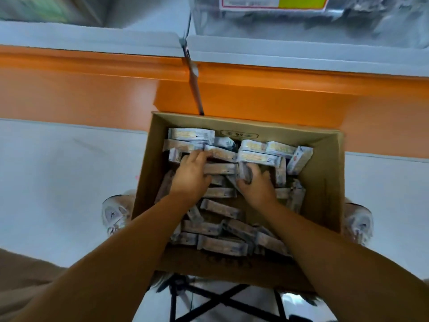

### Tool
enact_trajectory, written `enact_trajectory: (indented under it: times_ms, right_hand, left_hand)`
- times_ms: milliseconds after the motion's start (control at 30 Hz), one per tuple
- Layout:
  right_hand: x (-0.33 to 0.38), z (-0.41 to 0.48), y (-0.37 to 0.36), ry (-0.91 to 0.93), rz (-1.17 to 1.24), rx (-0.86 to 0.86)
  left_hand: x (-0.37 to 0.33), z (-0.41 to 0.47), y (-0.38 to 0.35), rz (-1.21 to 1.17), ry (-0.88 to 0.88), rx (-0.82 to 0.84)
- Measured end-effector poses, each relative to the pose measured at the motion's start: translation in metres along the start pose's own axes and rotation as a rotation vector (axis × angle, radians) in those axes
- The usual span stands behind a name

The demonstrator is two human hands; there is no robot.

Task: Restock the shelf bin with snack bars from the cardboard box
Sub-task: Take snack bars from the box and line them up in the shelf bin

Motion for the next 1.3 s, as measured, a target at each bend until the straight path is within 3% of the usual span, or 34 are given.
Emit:
enact_trajectory:
  times_ms: [200, 300, 467, 700, 933, 1133, 1300]
  right_hand:
    - [-0.007, -0.015, -0.016, 0.055, -0.065, -0.095]
    - [-0.012, -0.021, -0.023, 0.105, -0.082, -0.092]
    - [-0.014, -0.032, -0.037, 0.083, -0.114, -0.077]
    - [-0.01, -0.031, -0.03, 0.095, 0.03, -0.038]
    - [0.001, -0.059, 0.002, 0.041, 0.334, -0.053]
    - [0.032, -0.113, 0.028, 0.185, 0.557, -0.173]
    - [0.052, -0.138, 0.063, 0.274, 0.542, -0.164]
  left_hand:
    - [0.0, -0.002, -0.019, 0.216, 0.036, 0.082]
    - [-0.001, -0.005, -0.022, 0.202, 0.022, 0.09]
    - [0.006, -0.026, -0.013, -0.027, 0.151, 0.073]
    - [0.016, -0.05, -0.011, -0.505, 0.432, 0.158]
    - [-0.006, -0.057, -0.003, -0.867, 0.543, 0.413]
    - [-0.049, -0.064, 0.016, -1.322, 0.419, 0.424]
    - [-0.062, -0.067, 0.048, -1.307, 0.37, 0.3]
Point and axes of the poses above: each hand's wrist, its own z-axis towards the middle knuckle, its own y-axis out of the back of the hand, x = y × z, the point moved 2 cm from there along z, towards the middle knuckle
